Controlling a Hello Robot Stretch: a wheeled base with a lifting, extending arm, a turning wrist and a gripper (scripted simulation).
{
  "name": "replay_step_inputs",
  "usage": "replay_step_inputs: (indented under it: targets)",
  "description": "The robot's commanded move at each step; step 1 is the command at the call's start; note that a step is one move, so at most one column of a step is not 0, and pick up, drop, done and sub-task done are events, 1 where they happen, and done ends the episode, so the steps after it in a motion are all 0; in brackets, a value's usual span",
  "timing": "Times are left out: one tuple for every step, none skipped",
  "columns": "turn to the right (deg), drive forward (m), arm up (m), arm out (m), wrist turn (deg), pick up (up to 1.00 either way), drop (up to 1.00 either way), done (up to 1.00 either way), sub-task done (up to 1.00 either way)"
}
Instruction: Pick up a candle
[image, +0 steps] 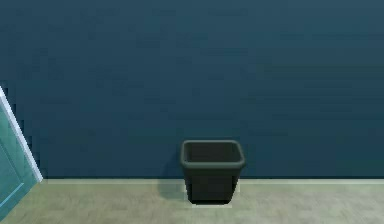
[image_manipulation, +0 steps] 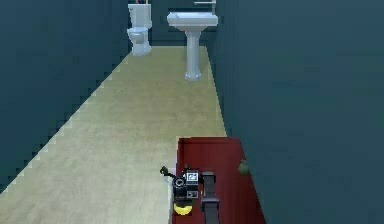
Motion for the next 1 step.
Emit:
replay_step_inputs:
  targets:
    - [0.0, 0.00, 0.10, 0.00, 0.0, 0.00, 0.00, 0.00, 0.00]
